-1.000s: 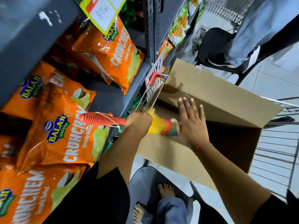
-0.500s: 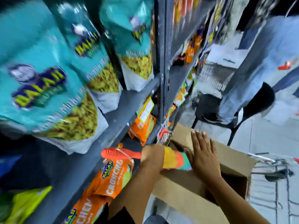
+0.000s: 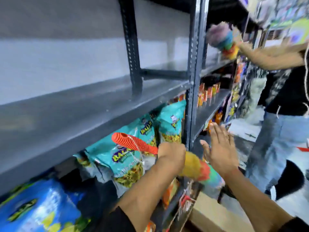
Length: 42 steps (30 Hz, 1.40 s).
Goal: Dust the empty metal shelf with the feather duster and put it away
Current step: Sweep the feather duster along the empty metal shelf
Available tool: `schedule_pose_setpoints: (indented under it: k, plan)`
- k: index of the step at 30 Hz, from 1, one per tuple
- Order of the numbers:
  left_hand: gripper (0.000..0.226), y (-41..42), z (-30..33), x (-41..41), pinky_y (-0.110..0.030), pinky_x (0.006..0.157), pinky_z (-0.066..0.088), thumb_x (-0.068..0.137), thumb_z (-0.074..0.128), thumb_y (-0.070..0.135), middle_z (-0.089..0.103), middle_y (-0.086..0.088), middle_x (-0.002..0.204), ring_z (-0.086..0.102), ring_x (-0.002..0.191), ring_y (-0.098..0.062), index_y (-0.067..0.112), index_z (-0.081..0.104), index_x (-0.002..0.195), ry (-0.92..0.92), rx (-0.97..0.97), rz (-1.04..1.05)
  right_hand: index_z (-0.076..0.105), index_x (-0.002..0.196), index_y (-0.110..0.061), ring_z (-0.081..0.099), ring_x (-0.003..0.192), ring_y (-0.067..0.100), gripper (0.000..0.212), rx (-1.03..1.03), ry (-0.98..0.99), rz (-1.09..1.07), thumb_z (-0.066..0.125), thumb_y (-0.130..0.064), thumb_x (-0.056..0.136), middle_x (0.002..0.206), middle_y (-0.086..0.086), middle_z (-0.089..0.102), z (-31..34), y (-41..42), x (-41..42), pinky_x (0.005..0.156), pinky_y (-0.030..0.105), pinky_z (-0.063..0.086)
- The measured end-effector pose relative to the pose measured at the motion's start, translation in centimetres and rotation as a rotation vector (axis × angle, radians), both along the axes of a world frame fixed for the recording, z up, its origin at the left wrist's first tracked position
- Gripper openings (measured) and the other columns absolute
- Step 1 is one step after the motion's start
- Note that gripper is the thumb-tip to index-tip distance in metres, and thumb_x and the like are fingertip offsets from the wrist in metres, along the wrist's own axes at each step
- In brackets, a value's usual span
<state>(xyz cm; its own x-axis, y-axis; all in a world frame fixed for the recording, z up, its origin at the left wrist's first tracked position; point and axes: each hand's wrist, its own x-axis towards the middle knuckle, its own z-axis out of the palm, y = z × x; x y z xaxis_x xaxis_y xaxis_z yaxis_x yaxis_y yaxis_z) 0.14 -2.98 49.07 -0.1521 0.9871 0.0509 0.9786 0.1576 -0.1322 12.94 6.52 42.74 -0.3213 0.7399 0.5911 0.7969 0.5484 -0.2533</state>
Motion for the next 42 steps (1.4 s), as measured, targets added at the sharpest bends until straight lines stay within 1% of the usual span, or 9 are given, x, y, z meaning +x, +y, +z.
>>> schedule_pose_setpoints:
  k: [5, 10, 16, 22, 27, 31, 36, 39, 42]
  plan:
    - [0.034, -3.0, 8.6, -1.7, -0.035, 0.085, 0.049, 0.09, 0.058, 0.028, 0.064, -0.012, 0.123, 0.061, 0.112, -0.031, 0.008, 0.061, 0.116, -0.005, 0.213, 0.06, 0.029, 0.137, -0.002, 0.021, 0.136, 0.037, 0.069, 0.171, 0.161, 0.034, 0.025, -0.049, 0.087, 0.143, 0.022, 0.035, 7.9, 0.1, -2.2, 0.109, 0.057, 0.015]
    - [0.043, -7.4, 16.2, -3.9, -0.035, 0.069, 0.036, 0.085, 0.06, 0.045, 0.064, -0.013, 0.118, 0.061, 0.106, -0.036, 0.01, 0.062, 0.109, -0.13, 0.423, 0.154, 0.026, 0.139, -0.002, 0.017, 0.137, 0.037, 0.064, 0.32, 0.397, 0.04, 0.03, -0.042, 0.089, 0.145, 0.023, 0.031, 15.7, -0.3, -3.5, 0.11, 0.055, 0.012]
    - [0.041, -12.9, 19.5, -7.3, -0.034, 0.069, 0.036, 0.088, 0.053, 0.048, 0.067, -0.017, 0.11, 0.061, 0.099, -0.038, 0.011, 0.065, 0.098, -0.257, 0.633, 0.314, 0.026, 0.137, 0.001, 0.021, 0.134, 0.041, 0.061, 0.364, 0.649, 0.086, 0.034, -0.036, 0.089, 0.142, 0.03, 0.031, 20.8, -1.8, -6.4, 0.11, 0.054, 0.012]
    - [0.043, -15.9, 18.0, -10.6, -0.037, 0.078, 0.047, 0.086, 0.054, 0.051, 0.067, -0.015, 0.11, 0.062, 0.099, -0.037, 0.014, 0.067, 0.1, -0.351, 0.581, 0.469, 0.028, 0.136, -0.001, 0.024, 0.132, 0.04, 0.054, 0.34, 0.697, 0.262, 0.038, -0.032, 0.093, 0.143, 0.026, 0.032, 19.4, -5.3, -13.2, 0.108, 0.057, 0.02]
    - [0.044, -16.9, 16.3, -12.7, -0.04, 0.086, 0.049, 0.086, 0.053, 0.052, 0.065, -0.013, 0.114, 0.061, 0.103, -0.033, 0.016, 0.067, 0.108, -0.311, 0.445, 0.57, 0.024, 0.139, -0.006, 0.017, 0.137, 0.035, 0.058, 0.253, 0.734, 0.342, 0.037, -0.036, 0.091, 0.146, 0.02, 0.03, 16.9, -6.5, -17.1, 0.109, 0.051, 0.013]
    - [0.042, -17.1, 16.2, -14.6, -0.041, 0.091, 0.05, 0.089, 0.051, 0.048, 0.066, -0.012, 0.117, 0.061, 0.105, -0.032, 0.016, 0.066, 0.111, -0.315, 0.356, 0.658, 0.025, 0.139, -0.006, 0.02, 0.136, 0.035, 0.06, 0.192, 0.791, 0.396, 0.035, -0.041, 0.091, 0.145, 0.02, 0.031, 16.3, -6.0, -18.8, 0.109, 0.054, 0.013]
    - [0.041, -16.4, 17.3, -15.3, -0.034, 0.086, 0.046, 0.094, 0.047, 0.043, 0.06, -0.016, 0.122, 0.058, 0.11, -0.035, 0.009, 0.058, 0.113, -0.073, 0.521, 0.82, 0.023, 0.14, -0.006, 0.015, 0.137, 0.035, 0.065, 0.15, 0.773, 0.457, 0.036, -0.043, 0.088, 0.146, 0.021, 0.03, 15.8, -4.9, -20.3, 0.11, 0.054, 0.008]
    - [0.037, -16.5, 17.3, -15.4, -0.034, 0.08, 0.047, 0.091, 0.048, 0.048, 0.066, -0.013, 0.111, 0.062, 0.102, -0.034, 0.019, 0.066, 0.108, -0.165, 0.575, 0.77, 0.021, 0.14, -0.006, 0.011, 0.137, 0.029, 0.066, 0.135, 0.782, 0.485, 0.038, -0.043, 0.089, 0.147, 0.021, 0.028, 15.3, -4.3, -21.0, 0.111, 0.053, 0.008]
    - [0.031, -17.2, 16.4, -15.4, -0.034, 0.082, 0.051, 0.088, 0.05, 0.052, 0.07, -0.004, 0.099, 0.064, 0.098, -0.029, 0.031, 0.071, 0.096, -0.286, 0.415, 0.692, 0.018, 0.141, -0.006, 0.01, 0.137, 0.027, 0.072, 0.164, 0.806, 0.512, 0.025, -0.057, 0.09, 0.149, 0.017, 0.024, 15.0, -4.1, -21.2, 0.111, 0.05, 0.005]
